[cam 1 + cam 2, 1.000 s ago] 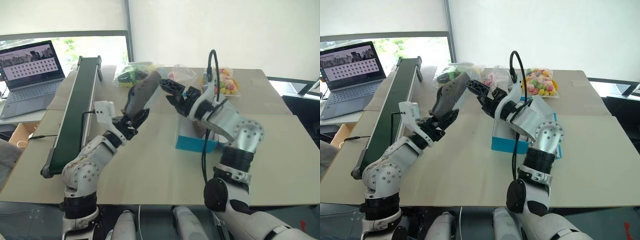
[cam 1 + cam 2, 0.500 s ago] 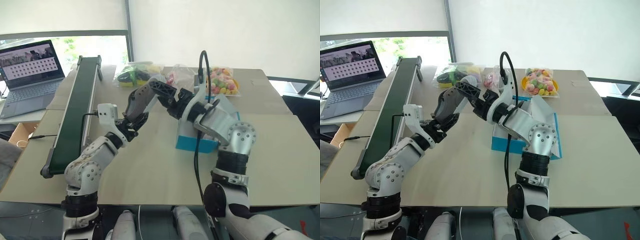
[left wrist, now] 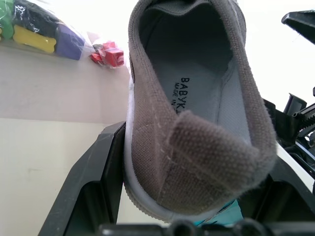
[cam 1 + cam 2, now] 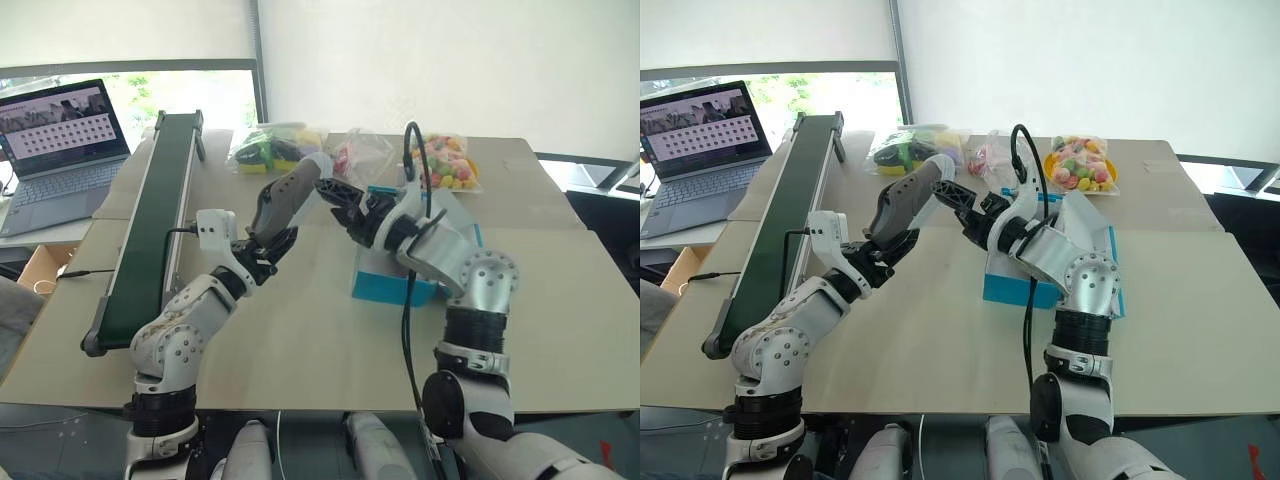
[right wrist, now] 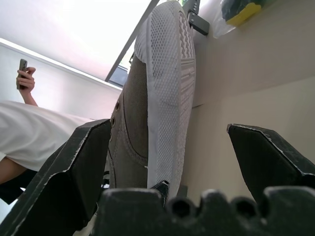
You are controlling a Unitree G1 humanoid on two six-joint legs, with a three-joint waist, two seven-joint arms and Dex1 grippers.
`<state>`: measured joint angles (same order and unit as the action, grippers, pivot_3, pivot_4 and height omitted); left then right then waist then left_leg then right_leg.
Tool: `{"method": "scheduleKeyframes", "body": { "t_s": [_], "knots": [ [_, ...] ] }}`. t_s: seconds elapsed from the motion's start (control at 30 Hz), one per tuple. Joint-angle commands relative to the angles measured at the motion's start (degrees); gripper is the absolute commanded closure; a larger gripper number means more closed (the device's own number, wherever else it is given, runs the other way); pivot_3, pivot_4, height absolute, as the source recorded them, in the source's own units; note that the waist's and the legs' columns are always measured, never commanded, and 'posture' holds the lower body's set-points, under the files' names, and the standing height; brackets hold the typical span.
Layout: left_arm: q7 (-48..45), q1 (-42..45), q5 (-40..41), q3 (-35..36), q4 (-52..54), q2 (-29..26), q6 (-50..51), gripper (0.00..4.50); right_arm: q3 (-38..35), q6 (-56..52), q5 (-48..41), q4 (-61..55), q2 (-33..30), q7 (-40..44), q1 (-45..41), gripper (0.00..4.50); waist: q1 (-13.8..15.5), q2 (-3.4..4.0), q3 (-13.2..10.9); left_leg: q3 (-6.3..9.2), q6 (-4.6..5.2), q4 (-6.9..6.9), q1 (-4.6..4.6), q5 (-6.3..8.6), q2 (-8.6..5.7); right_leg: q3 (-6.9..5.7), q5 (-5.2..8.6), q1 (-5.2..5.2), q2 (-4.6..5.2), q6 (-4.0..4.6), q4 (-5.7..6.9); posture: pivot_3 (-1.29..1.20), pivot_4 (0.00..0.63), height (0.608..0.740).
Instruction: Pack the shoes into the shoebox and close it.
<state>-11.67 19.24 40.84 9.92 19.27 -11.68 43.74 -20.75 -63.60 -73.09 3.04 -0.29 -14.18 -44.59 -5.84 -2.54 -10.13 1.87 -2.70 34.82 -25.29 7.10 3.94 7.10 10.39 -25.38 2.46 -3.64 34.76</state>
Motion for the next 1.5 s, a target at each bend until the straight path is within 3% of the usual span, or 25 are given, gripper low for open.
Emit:
{"method": "scheduleKeyframes", "body": {
  "t_s": [0.03,0.43,0.73,0.9,0.97,1.0,1.07,1.13,1.27,1.4,1.5],
  "knots": [
    [-0.68,0.66,0.84,-0.41,2.40,0.26,-0.89,1.87,1.34,2.79,0.48,0.43,1.23,1.60,-2.68,0.00,-0.02,0.00,0.00,0.00,0.00,0.00,0.00,0.00,0.00,0.00,0.00,0.00,0.00,0.00,0.00,0.00,0.150,0.740],
    [-0.57,-0.10,0.80,-0.71,3.53,0.57,-0.99,1.87,2.61,10.07,9.22,12.35,1.91,9.53,-10.72,0.00,0.11,0.03,-0.02,0.00,0.00,0.00,-0.11,0.00,0.00,-0.02,0.00,-0.01,0.00,0.00,-0.12,0.00,0.150,0.740],
    [-0.72,-0.08,-0.74,-1.31,2.96,-0.01,-1.37,1.88,2.65,7.44,7.97,9.16,2.99,8.63,-9.47,2.92,0.20,0.03,-0.02,0.00,0.02,-0.07,-0.24,0.01,0.00,-0.03,-0.01,-0.04,0.00,-0.02,-0.33,0.00,0.150,0.740],
    [-2.43,-0.46,-4.38,-4.15,2.45,-1.68,-3.79,1.88,2.42,5.80,5.99,6.20,4.15,7.56,-9.29,2.92,0.20,0.04,-0.03,0.01,0.01,-0.06,-0.24,0.01,0.00,-0.02,-0.02,-0.03,0.00,-0.03,-0.33,0.00,0.150,0.740],
    [-4.00,-0.72,-4.57,-4.97,3.13,-2.11,-4.71,1.00,1.07,6.38,4.95,5.76,5.06,5.79,-9.41,2.97,0.20,0.04,-0.03,0.01,0.01,-0.05,-0.24,0.01,0.00,-0.02,-0.02,-0.03,0.00,-0.03,-0.33,0.00,0.150,0.740],
    [-4.65,-0.85,-5.30,-5.80,3.51,-2.60,-5.24,0.88,0.37,6.95,4.61,5.51,5.39,4.87,-9.51,2.97,0.17,0.04,-0.03,0.01,0.01,-0.06,-0.24,0.01,0.00,-0.02,-0.02,-0.04,0.00,-0.03,-0.33,0.00,0.150,0.740],
    [-4.80,-0.94,-6.54,-6.83,3.70,-3.18,-5.32,0.17,-0.66,8.51,4.99,4.93,5.31,3.13,-9.82,2.97,0.11,0.06,-0.04,0.01,0.02,-0.10,-0.24,0.01,0.01,-0.03,-0.01,-0.06,0.00,-0.03,-0.33,0.00,0.150,0.740],
    [-4.90,-0.87,-6.86,-7.17,3.42,-3.25,-5.11,0.08,-0.52,9.26,6.91,4.18,2.06,4.38,-10.59,2.97,0.17,0.06,-0.04,0.01,0.02,-0.09,-0.24,0.01,0.00,-0.03,-0.01,-0.05,0.00,-0.03,-0.33,0.00,0.150,0.740],
    [-7.91,-1.86,-9.46,-8.99,3.65,-6.10,-6.24,0.08,-1.93,7.63,11.22,9.44,-11.73,7.59,-15.60,2.97,0.68,0.23,-0.16,0.01,0.01,0.00,-0.50,0.00,-0.02,-0.01,-0.01,-0.06,0.02,-0.03,-0.43,0.00,0.150,0.740],
    [-12.12,-2.58,-12.02,-11.01,2.24,-9.83,-7.68,0.08,4.95,-0.93,20.00,17.74,-24.15,10.03,-18.66,2.97,0.47,0.25,-0.16,-0.01,0.02,-0.01,-0.67,0.00,-0.02,0.02,-0.03,-0.06,0.02,-0.04,-0.67,0.00,0.150,0.740],
    [-16.34,-2.19,-13.27,-12.67,1.99,-12.07,-9.74,0.08,8.91,-4.53,25.25,23.35,-27.76,12.69,-19.14,2.97,-0.06,0.24,-0.16,-0.04,0.03,-0.12,-0.60,0.01,0.00,0.05,0.06,-0.13,0.00,0.06,-0.68,0.00,0.150,0.740]
  ]
}}
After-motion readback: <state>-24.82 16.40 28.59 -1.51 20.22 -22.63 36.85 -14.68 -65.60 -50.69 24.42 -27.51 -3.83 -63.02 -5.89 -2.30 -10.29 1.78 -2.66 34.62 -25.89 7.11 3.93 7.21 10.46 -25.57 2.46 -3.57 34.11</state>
